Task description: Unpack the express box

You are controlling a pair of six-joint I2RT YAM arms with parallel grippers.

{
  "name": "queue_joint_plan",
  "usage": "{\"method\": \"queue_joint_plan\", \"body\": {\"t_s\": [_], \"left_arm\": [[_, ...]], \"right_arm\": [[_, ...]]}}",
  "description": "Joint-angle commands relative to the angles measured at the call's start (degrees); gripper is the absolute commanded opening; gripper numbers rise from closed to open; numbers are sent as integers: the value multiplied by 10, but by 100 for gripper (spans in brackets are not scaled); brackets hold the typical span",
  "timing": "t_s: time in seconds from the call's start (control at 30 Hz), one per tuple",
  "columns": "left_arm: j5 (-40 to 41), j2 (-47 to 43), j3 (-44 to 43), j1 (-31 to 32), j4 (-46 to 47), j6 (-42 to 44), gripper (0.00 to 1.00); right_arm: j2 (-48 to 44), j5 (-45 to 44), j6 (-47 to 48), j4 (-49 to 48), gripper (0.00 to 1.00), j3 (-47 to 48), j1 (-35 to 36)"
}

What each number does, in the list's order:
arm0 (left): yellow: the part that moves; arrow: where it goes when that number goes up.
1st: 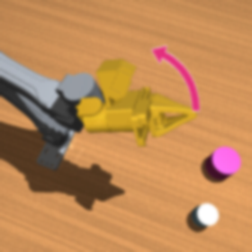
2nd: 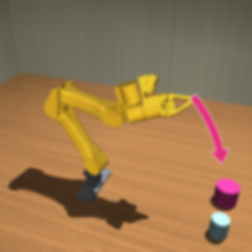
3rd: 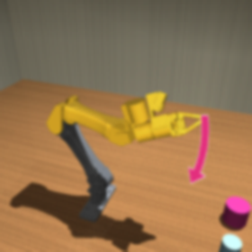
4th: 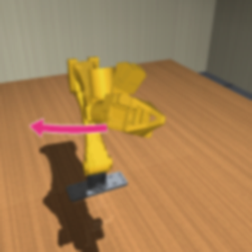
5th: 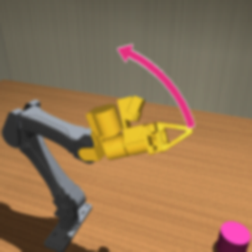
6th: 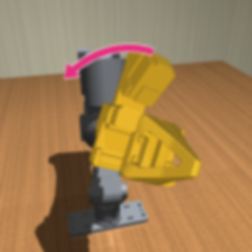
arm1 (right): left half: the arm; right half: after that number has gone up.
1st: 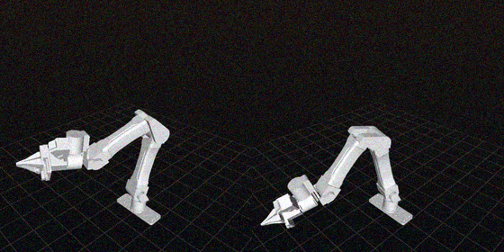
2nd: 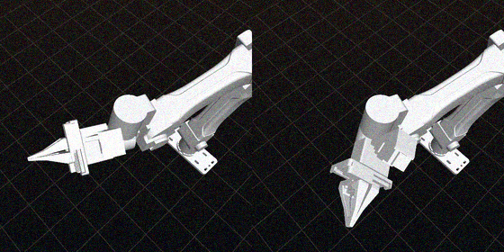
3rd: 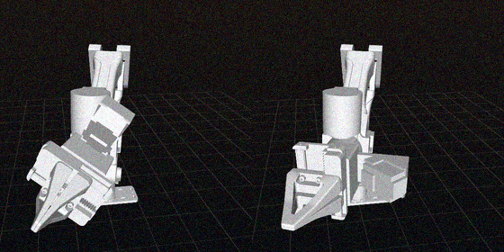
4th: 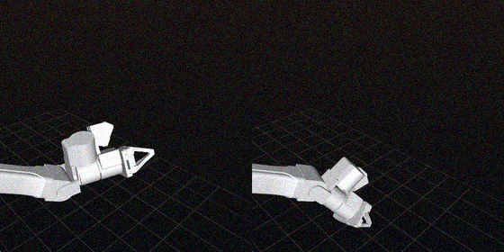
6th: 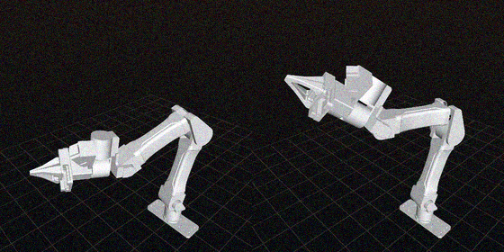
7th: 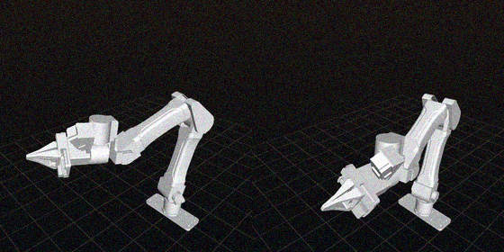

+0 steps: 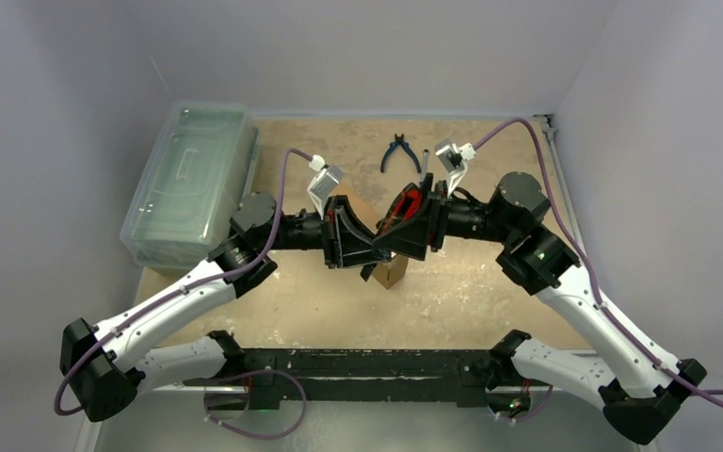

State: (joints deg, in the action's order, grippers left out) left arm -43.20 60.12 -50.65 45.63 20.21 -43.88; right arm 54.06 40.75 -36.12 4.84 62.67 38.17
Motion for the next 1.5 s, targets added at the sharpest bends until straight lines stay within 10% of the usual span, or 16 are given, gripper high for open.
{"method": "queue_joint_plan", "body": {"t_s": [0.0,0.17,0.3,0.53,0.63,1.0,1.47], "left_arm": [[-61,5,4,-2,66,-17,0],[-82,19,14,-1,88,-34,0],[-85,21,15,-1,82,-32,0],[34,16,-78,-11,-201,126,40],[197,28,-144,-40,-358,171,74],[430,170,-260,-187,-450,173,79],[262,341,-285,-268,-392,177,83]], "right_arm": [[-7,40,-18,-54,59,-3,-2],[-12,35,-53,-109,44,-33,-2],[-18,5,-73,-125,0,-47,-1],[-54,-296,-3,105,0,-8,0],[-53,-459,33,240,0,20,0],[-58,-534,-60,370,0,-32,-1],[-28,-500,-138,238,0,-126,0]]}}
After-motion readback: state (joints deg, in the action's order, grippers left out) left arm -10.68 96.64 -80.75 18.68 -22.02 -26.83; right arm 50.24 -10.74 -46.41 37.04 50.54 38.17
